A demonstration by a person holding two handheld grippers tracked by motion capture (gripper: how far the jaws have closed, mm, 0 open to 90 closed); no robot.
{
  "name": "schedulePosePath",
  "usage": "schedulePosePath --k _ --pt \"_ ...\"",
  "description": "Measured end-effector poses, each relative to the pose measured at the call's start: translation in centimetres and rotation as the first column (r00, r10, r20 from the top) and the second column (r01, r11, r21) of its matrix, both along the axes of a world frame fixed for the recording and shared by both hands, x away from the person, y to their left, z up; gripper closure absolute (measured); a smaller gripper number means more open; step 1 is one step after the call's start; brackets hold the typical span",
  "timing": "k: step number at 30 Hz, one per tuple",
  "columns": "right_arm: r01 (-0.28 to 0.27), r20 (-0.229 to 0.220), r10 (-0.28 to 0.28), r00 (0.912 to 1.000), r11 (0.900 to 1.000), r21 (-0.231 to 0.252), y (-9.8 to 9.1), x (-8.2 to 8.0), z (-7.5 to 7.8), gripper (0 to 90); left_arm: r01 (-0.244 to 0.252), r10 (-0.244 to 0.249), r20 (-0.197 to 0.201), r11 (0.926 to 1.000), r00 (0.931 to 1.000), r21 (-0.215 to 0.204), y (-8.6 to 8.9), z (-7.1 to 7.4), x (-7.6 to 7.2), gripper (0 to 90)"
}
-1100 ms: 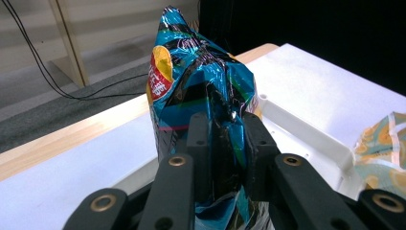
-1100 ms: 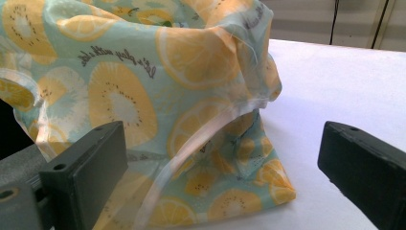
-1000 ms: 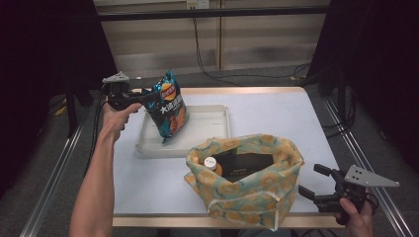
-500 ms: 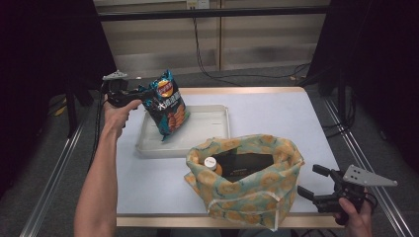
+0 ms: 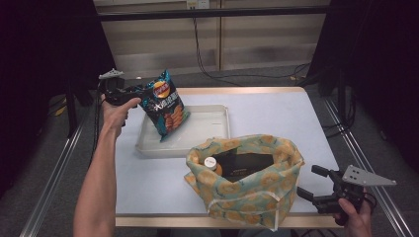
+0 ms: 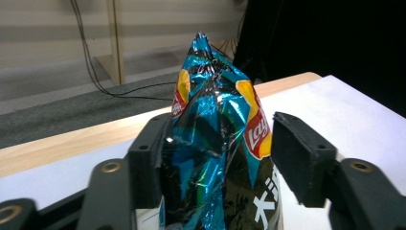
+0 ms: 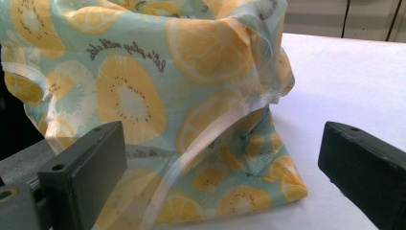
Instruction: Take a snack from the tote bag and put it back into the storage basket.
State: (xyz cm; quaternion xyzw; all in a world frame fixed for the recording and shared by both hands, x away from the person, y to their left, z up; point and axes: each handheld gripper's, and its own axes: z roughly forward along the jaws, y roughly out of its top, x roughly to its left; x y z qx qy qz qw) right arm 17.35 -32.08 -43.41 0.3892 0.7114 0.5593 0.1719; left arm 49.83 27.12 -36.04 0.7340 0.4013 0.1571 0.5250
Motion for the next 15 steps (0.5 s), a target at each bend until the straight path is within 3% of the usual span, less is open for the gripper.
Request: schedulePosePath --k 8,11,15 --pt "-0.004 -0.009 0.004 0.9999 1.0000 0.001 0.0 0.1 -0.1 2.3 -0.044 0.044 0.020 0.9988 0.9988 -0.020 1.2 1.0 -0.2 36.3" --pt "-0.004 -0.011 0.004 0.9999 1.0000 0.001 0.0 0.1 -0.1 2.2 -0.038 0.038 0.037 0.9993 0.9986 0.000 0.9 1.3 -0.7 36.6" --pt "-0.005 -0.012 0.005 0.9999 1.0000 0.000 0.1 0.1 -0.1 2.2 -0.025 0.026 0.068 0.9994 0.9973 -0.023 0.2 1.7 -1.2 41.3"
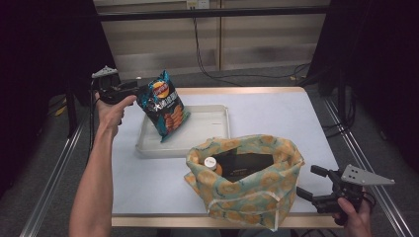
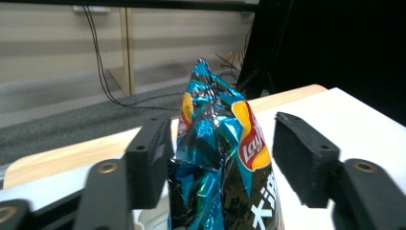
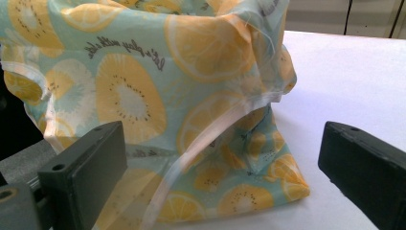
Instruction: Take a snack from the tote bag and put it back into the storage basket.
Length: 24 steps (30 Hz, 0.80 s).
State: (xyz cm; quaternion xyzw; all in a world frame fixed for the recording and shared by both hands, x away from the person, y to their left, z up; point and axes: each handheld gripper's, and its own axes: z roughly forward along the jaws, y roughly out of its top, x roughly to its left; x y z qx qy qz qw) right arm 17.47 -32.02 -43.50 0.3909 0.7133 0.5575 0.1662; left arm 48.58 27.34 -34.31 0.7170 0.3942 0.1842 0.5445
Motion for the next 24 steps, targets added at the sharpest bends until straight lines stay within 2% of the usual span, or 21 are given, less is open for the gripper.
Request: schedulePosePath --k 1,3,4,6,10,11,12,14,18,19,23,24 --pt "-0.002 0.000 0.002 1.0000 1.0000 0.002 0.0 0.0 0.0 2.3 -0.005 0.005 0.010 0.9999 0.9999 0.012 -0.1 0.2 -0.2 41.5" --pt "-0.003 0.000 0.003 1.0000 1.0000 0.001 0.0 -0.1 0.0 2.3 0.003 -0.003 0.013 1.0000 0.9999 -0.003 -0.2 0.5 -0.2 41.5" --pt "-0.004 -0.001 0.004 1.0000 1.0000 0.002 0.0 0.0 0.0 2.2 -0.005 0.005 0.016 1.0000 0.9999 0.003 -0.2 0.6 -0.3 41.5" --pt "-0.005 -0.001 0.005 1.0000 1.0000 0.000 0.0 0.0 0.0 2.2 0.013 -0.013 0.009 0.9999 0.9999 -0.002 -0.2 0.7 -0.3 41.7" --pt "-0.007 0.001 0.007 1.0000 1.0000 -0.001 0.1 0.0 0.0 2.2 0.056 -0.056 -0.010 0.9984 0.9984 0.000 -0.3 0.5 -0.7 56.3" --pt "-0.006 0.001 0.006 1.0000 1.0000 -0.001 0.0 0.0 0.0 2.2 0.079 -0.079 -0.021 0.9968 0.9966 -0.007 -0.4 0.2 -0.9 59.9" --pt "-0.004 0.000 0.004 1.0000 1.0000 0.003 0.0 0.0 0.0 2.2 0.096 -0.096 -0.031 0.9953 0.9949 -0.013 -0.6 -0.1 -1.0 68.0" --pt "-0.004 -0.001 0.004 1.0000 1.0000 0.002 0.0 -0.1 0.0 2.2 0.130 -0.129 -0.054 0.9913 0.9902 0.019 -1.2 -0.8 -1.3 74.3" --pt "-0.004 -0.002 0.004 1.0000 1.0000 -0.004 0.0 0.0 0.0 2.2 0.181 -0.178 -0.075 0.9828 0.9811 0.035 -2.0 -1.5 -1.8 87.4" --pt "-0.006 0.000 0.006 1.0000 1.0000 -0.003 0.0 0.0 0.0 2.2 0.200 -0.196 -0.084 0.9793 0.9769 0.034 -2.3 -1.7 -1.9 89.2" --pt "-0.003 -0.002 0.003 1.0000 1.0000 -0.005 0.0 -0.1 0.0 2.2 0.233 -0.226 -0.109 0.9709 0.9681 0.057 -3.3 -2.7 -2.3 90.0" --pt "-0.003 -0.002 0.003 1.0000 1.0000 -0.005 0.0 -0.1 0.0 2.2 0.240 -0.233 -0.121 0.9697 0.9649 0.046 -3.4 -3.2 -2.4 90.0"
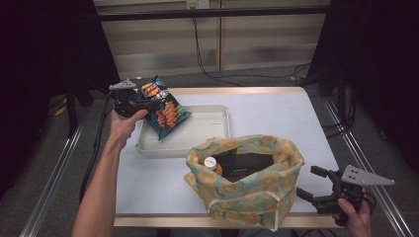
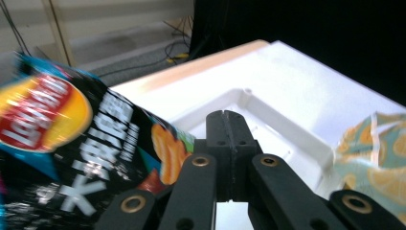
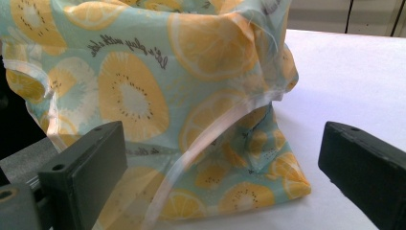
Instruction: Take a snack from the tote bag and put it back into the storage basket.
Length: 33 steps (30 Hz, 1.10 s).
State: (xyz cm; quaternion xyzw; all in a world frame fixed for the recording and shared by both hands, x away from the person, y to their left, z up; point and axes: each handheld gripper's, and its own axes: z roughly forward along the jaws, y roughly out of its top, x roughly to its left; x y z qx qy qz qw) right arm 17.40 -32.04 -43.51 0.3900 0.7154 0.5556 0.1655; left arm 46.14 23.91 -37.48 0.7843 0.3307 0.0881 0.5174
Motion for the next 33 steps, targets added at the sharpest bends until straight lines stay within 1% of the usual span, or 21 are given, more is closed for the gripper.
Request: schedulePosePath --k 1,3,5,6,7,9,10,12,14,15,17,20,21,22,25,26,27,29,31,32,33 --pt "-0.001 0.001 0.001 1.0000 1.0000 0.000 0.0 0.0 0.0 2.2 0.004 -0.004 -0.006 1.0000 1.0000 0.009 -0.1 -0.5 -0.1 90.0" --pt "0.000 0.001 0.000 1.0000 1.0000 -0.001 0.0 0.0 0.0 2.2 0.014 -0.014 -0.031 0.9995 0.9994 0.029 -0.4 -1.5 -0.2 90.0" --pt "-0.001 0.002 0.001 1.0000 1.0000 -0.001 -0.1 0.0 0.0 2.2 0.021 -0.019 -0.052 0.9994 0.9985 0.028 -0.4 -2.3 -0.3 90.0" --pt "-0.001 0.001 0.001 1.0000 1.0000 0.000 -0.1 0.0 -0.1 2.2 0.021 -0.019 -0.060 0.9991 0.9980 0.036 -0.5 -2.7 -0.3 90.0" --pt "0.000 0.002 0.000 1.0000 1.0000 0.000 -0.1 0.0 -0.1 2.2 0.034 -0.030 -0.073 0.9979 0.9969 0.055 -0.5 -3.2 -0.2 90.0" --pt "0.003 0.000 -0.003 1.0000 1.0000 0.002 -0.1 0.0 -0.1 2.2 0.039 -0.032 -0.092 0.9960 0.9953 0.080 -0.7 -3.8 -0.2 90.0" --pt "0.003 -0.002 -0.003 1.0000 1.0000 0.001 -0.1 0.1 -0.1 2.2 0.045 -0.037 -0.100 0.9959 0.9943 0.078 -0.9 -4.1 -0.2 90.0" --pt "0.000 -0.003 0.000 1.0000 1.0000 -0.001 0.0 0.1 -0.1 2.2 0.052 -0.042 -0.108 0.9938 0.9932 0.098 -1.0 -4.5 -0.1 90.0" --pt "-0.004 -0.002 0.004 1.0000 1.0000 -0.002 0.0 0.1 -0.1 2.0 0.055 -0.043 -0.122 0.9935 0.9916 0.099 -1.3 -4.8 -0.1 90.0" --pt "-0.004 -0.002 0.004 1.0000 1.0000 0.002 0.0 0.1 -0.1 1.9 0.051 -0.037 -0.124 0.9925 0.9916 0.111 -1.5 -4.9 -0.2 90.0" --pt "0.000 -0.002 0.000 1.0000 1.0000 0.004 0.0 0.0 -0.1 1.9 0.067 -0.050 -0.137 0.9903 0.9894 0.122 -1.8 -5.2 -0.1 90.0" --pt "0.005 -0.006 -0.005 1.0000 1.0000 0.007 -0.1 0.1 -0.1 1.9 0.068 -0.046 -0.157 0.9886 0.9865 0.135 -2.1 -5.9 0.1 90.0" --pt "0.005 -0.005 -0.004 1.0000 1.0000 0.007 -0.1 0.0 -0.1 1.9 0.065 -0.040 -0.165 0.9864 0.9854 0.151 -2.2 -6.2 0.1 90.0" --pt "0.003 -0.002 -0.003 1.0000 1.0000 0.008 -0.1 0.0 -0.1 1.9 0.067 -0.040 -0.172 0.9854 0.9843 0.157 -2.2 -6.4 0.2 90.0" --pt "0.003 -0.003 -0.003 1.0000 1.0000 0.005 -0.1 0.0 -0.1 1.9 0.058 -0.018 -0.188 0.9767 0.9821 0.207 -2.4 -7.0 0.3 90.0" --pt "0.005 -0.004 -0.005 1.0000 1.0000 0.007 -0.1 0.0 -0.1 1.9 0.055 -0.011 -0.198 0.9748 0.9800 0.216 -2.3 -7.2 0.4 90.0" --pt "0.005 -0.008 -0.005 1.0000 1.0000 0.008 -0.2 0.0 -0.1 1.9 0.051 -0.005 -0.216 0.9769 0.9764 0.207 -2.2 -7.4 0.6 90.0" --pt "0.005 -0.010 -0.005 0.9999 0.9999 0.009 -0.1 0.0 -0.1 1.9 0.039 0.006 -0.220 0.9791 0.9755 0.200 -2.2 -7.5 0.7 90.0" --pt "0.003 -0.008 -0.003 1.0000 1.0000 0.006 -0.1 0.1 -0.1 1.9 0.046 0.006 -0.228 0.9743 0.9737 0.220 -2.3 -7.5 0.9 90.0" --pt "0.002 -0.008 -0.002 1.0000 1.0000 0.006 0.0 0.0 -0.1 1.9 0.051 0.002 -0.238 0.9746 0.9714 0.218 -2.4 -7.5 0.9 90.0" --pt "0.000 -0.007 0.000 1.0000 1.0000 0.004 0.0 0.0 -0.1 1.9 0.056 0.002 -0.243 0.9721 0.9700 0.228 -2.3 -7.5 0.9 90.0"
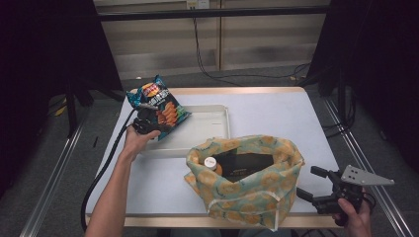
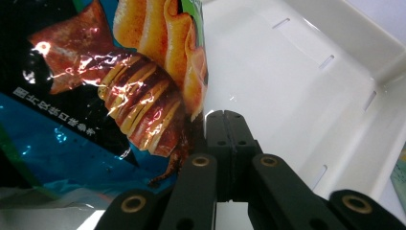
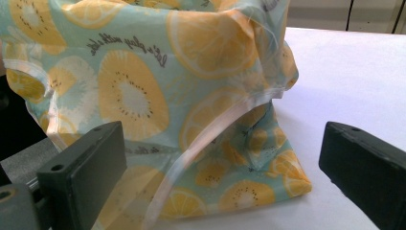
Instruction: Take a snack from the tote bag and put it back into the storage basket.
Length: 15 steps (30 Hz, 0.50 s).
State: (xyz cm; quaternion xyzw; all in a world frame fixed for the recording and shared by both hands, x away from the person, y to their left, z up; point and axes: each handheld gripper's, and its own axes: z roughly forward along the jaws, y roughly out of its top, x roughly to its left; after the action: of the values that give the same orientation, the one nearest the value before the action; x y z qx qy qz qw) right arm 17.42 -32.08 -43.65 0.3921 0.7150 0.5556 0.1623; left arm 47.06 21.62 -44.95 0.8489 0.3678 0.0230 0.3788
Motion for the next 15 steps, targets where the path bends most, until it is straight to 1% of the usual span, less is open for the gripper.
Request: schedulePosePath --k 2,6,9,12,14,15 --pt "0.001 0.001 -0.001 1.0000 1.0000 0.000 0.0 0.0 0.0 1.9 -0.010 0.010 -0.007 0.9999 0.9999 0.003 0.2 0.0 0.0 90.0" --pt "0.002 -0.002 -0.002 1.0000 1.0000 0.001 -0.1 0.0 0.0 1.9 -0.020 0.020 -0.011 0.9989 0.9997 0.042 0.7 0.1 0.2 90.0" --pt "0.001 -0.001 -0.001 1.0000 1.0000 0.000 0.0 0.0 0.0 1.9 -0.035 0.036 -0.011 0.9975 0.9993 0.062 0.7 0.1 0.3 90.0" --pt "0.000 -0.001 0.000 1.0000 1.0000 0.000 0.0 0.0 0.0 1.9 -0.055 0.056 -0.022 0.9971 0.9982 0.053 1.1 0.0 0.5 90.0" --pt "0.001 0.001 -0.001 1.0000 1.0000 0.000 0.0 0.0 0.0 1.9 -0.050 0.052 -0.028 0.9963 0.9982 0.070 1.3 -0.1 0.5 90.0" --pt "0.002 -0.002 -0.002 1.0000 1.0000 0.001 -0.1 -0.1 0.0 1.9 -0.064 0.066 -0.035 0.9952 0.9972 0.074 1.3 -0.2 0.5 90.0"
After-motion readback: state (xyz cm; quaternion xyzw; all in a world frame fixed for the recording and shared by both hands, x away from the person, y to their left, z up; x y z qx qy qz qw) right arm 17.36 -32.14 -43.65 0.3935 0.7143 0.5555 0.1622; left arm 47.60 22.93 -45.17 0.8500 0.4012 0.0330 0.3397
